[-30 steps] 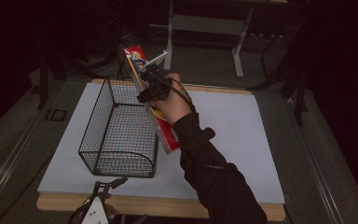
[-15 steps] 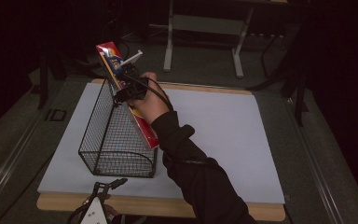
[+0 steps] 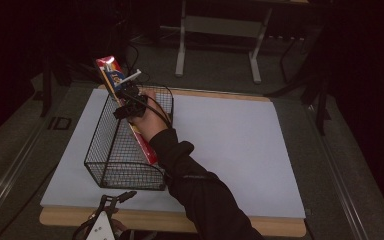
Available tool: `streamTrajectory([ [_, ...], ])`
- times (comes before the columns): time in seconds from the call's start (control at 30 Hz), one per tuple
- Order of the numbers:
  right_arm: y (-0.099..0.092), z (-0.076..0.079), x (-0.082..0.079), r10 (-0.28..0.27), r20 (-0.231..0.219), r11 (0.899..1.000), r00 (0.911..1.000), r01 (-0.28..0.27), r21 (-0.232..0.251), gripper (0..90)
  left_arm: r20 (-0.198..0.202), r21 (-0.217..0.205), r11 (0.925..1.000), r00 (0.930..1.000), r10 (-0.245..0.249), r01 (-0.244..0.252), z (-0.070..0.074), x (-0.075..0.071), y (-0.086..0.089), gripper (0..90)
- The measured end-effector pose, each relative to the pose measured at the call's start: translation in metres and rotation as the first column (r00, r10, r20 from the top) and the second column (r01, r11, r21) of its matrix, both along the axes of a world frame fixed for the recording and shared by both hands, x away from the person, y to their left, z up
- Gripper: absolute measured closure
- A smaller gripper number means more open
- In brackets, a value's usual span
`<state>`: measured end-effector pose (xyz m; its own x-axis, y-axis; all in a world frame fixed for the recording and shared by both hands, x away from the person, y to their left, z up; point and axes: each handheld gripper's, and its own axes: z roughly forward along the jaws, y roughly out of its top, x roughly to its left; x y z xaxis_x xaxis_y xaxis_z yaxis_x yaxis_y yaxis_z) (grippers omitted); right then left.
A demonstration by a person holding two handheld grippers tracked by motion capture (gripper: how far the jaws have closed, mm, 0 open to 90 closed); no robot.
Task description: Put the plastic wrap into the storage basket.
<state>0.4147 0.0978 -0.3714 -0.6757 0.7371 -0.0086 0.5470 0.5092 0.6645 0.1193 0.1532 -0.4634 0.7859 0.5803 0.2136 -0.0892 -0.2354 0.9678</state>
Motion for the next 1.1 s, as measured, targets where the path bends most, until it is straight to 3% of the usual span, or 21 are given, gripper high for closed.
streamTrajectory([
  [0.17, 0.003, -0.011, 0.000, -0.016, -0.019, 1.000, 0.9997, 0.016, -0.006, 39.4, -0.002, 0.001, 1.0000, 1.0000, -0.002, 0.002, 0.000, 0.000, 0.000, 0.1],
  [0.2, 0.004, -0.020, 0.000, -0.022, -0.026, 1.000, 0.9994, 0.022, -0.005, 39.4, -0.005, 0.002, 1.0000, 1.0000, -0.003, 0.003, 0.000, 0.001, 0.000, 0.0],
  [0.6, 0.003, -0.047, -0.001, -0.039, -0.011, 0.999, 0.9992, 0.039, 0.030, 39.4, 0.001, 0.012, 0.9999, 1.0000, -0.004, 0.004, -0.001, 0.000, -0.001, 0.1],
  [0.87, 0.000, -0.059, -0.004, -0.051, -0.012, 0.999, 0.9986, 0.051, 0.010, 39.2, 0.001, 0.018, 0.9998, 1.0000, -0.006, 0.006, -0.001, 0.000, -0.002, 0.1],
  [0.97, -0.002, -0.065, -0.004, -0.057, -0.046, 0.998, 0.9973, 0.057, 0.000, 39.1, -0.001, 0.016, 0.9999, 1.0000, -0.005, 0.005, -0.001, 0.000, -0.002, 0.1],
  [1.1, -0.007, -0.073, -0.003, -0.066, -0.057, 0.998, 0.9962, 0.065, -0.007, 39.2, -0.001, 0.014, 0.9999, 1.0000, -0.005, 0.005, -0.001, 0.000, -0.002, 0.0],
])
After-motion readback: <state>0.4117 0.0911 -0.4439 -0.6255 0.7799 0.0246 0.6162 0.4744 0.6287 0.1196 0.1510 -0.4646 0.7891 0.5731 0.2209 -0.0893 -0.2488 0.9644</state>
